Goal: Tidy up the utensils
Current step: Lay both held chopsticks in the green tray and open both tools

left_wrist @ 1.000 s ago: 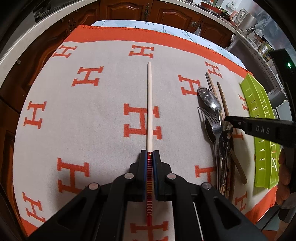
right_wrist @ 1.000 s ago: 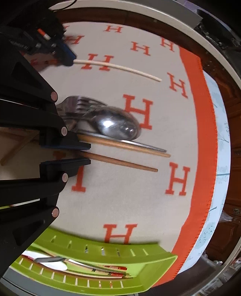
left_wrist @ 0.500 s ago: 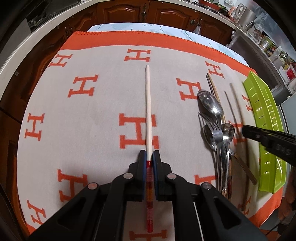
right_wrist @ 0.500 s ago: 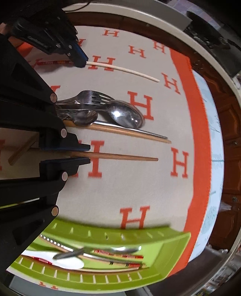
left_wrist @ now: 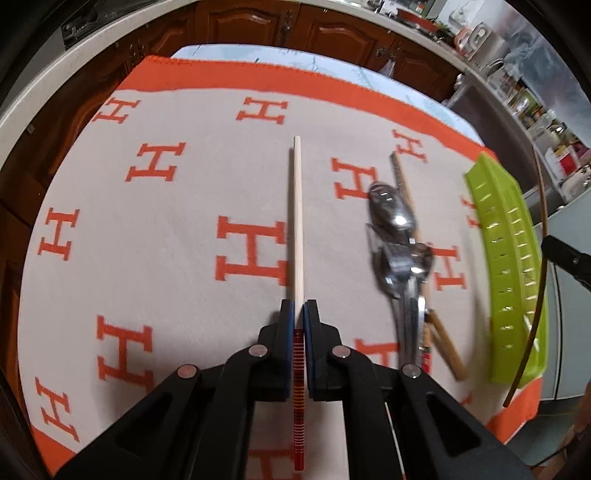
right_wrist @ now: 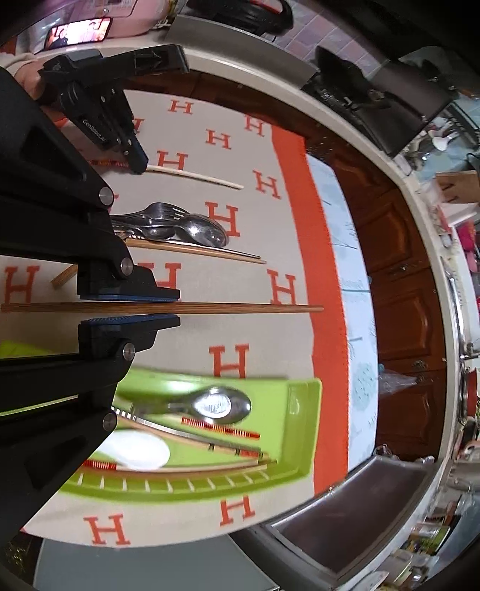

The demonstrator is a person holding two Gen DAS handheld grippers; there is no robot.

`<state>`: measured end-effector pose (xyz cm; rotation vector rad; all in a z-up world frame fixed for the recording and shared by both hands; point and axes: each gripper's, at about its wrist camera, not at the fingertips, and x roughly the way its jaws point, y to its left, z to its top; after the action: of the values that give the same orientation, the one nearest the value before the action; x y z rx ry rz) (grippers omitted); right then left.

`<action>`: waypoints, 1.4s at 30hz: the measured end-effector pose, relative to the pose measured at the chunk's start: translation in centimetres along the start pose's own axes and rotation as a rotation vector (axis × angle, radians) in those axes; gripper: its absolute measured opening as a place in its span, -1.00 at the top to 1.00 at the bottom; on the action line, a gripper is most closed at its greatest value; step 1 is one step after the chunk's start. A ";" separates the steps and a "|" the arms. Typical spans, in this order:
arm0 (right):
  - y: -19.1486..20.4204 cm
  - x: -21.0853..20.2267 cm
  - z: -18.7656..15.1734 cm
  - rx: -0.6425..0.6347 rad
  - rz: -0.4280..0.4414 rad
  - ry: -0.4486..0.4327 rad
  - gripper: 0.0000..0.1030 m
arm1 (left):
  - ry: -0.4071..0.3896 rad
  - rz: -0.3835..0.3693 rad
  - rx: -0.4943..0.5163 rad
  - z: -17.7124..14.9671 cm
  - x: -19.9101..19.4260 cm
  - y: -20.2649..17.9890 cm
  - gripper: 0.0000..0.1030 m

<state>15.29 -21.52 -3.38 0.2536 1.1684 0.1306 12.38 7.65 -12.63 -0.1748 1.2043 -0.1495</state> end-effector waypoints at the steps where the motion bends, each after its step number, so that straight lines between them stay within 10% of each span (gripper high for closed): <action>1: -0.6 -0.5 -0.1 0.006 0.005 -0.001 0.89 | -0.003 -0.018 0.000 -0.2 -0.5 -0.2 0.95; 24: -13.8 1.5 2.7 0.076 -0.220 0.051 0.84 | -0.020 -0.153 0.213 0.1 -6.0 -15.3 0.95; 40: -15.4 -5.4 -4.4 0.251 -0.031 -0.096 0.72 | 0.141 -0.241 0.204 2.5 0.3 -24.9 0.93; 42: -15.8 -5.9 -5.0 0.266 -0.029 -0.107 0.72 | 0.142 -0.220 0.193 2.5 1.2 -25.1 0.69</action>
<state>7.87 -37.49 -4.14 0.4725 1.0813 -0.0648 14.56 -16.97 -7.54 -0.1289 1.3020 -0.4748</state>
